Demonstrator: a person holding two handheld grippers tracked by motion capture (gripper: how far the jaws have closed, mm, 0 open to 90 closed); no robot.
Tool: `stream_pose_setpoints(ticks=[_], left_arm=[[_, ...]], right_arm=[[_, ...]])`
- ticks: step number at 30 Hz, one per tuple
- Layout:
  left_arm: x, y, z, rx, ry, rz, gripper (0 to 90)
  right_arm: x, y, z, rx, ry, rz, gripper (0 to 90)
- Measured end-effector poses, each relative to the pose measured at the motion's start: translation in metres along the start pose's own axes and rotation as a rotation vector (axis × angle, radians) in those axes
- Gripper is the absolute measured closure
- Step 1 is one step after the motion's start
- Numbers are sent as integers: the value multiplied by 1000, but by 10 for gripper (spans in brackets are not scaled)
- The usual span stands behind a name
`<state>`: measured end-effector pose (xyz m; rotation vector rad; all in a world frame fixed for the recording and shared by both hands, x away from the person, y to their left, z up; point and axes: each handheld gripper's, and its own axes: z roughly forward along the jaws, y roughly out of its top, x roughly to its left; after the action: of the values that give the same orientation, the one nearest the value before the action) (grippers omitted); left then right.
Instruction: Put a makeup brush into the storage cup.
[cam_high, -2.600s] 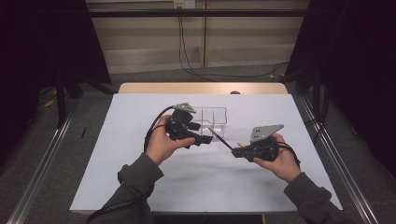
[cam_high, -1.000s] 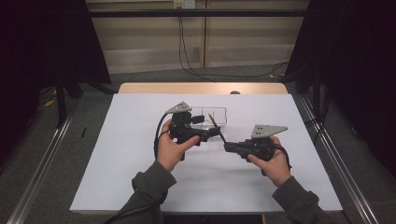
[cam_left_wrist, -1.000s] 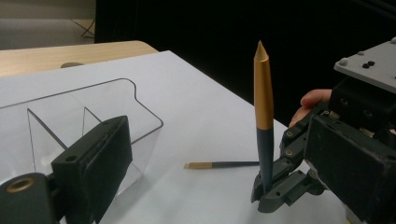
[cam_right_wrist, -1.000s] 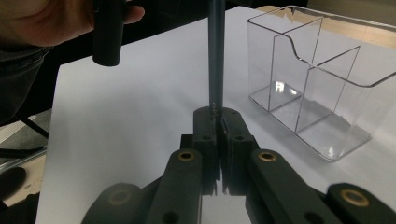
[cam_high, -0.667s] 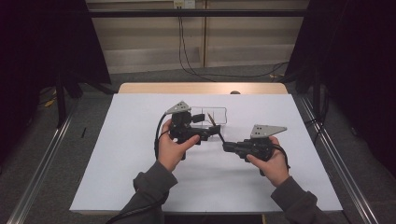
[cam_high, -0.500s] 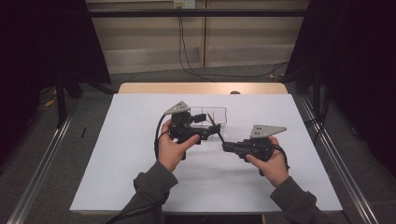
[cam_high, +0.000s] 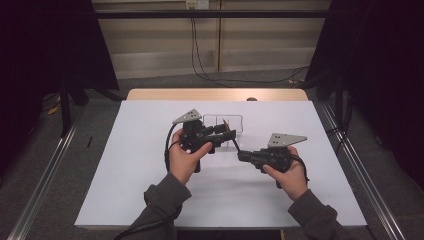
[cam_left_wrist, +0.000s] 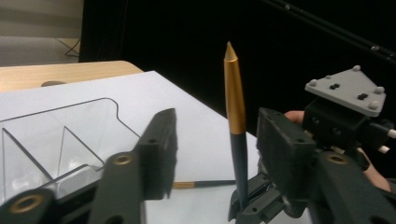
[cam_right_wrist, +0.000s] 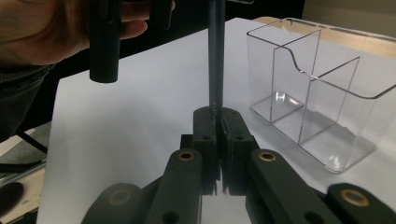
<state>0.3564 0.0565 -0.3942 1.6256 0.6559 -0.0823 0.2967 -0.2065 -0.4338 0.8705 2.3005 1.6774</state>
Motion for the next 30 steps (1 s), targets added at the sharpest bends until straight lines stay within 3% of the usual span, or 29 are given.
stream_pose_setpoints(ticks=[5,9,15,30], left_arm=[[-1,1,-2,-20,0,-7,635],[-3,3,-5,-27,2,-7,788],[-6,5,-4,-38,-13,-28,820],[-10,5,-1,-51,-28,-17,838]], right_arm=[[1,0,2,4,-5,-4,863],[1,1,2,1,-7,3,863],[2,2,4,1,-12,-3,863],[3,2,10,0,-7,10,861]])
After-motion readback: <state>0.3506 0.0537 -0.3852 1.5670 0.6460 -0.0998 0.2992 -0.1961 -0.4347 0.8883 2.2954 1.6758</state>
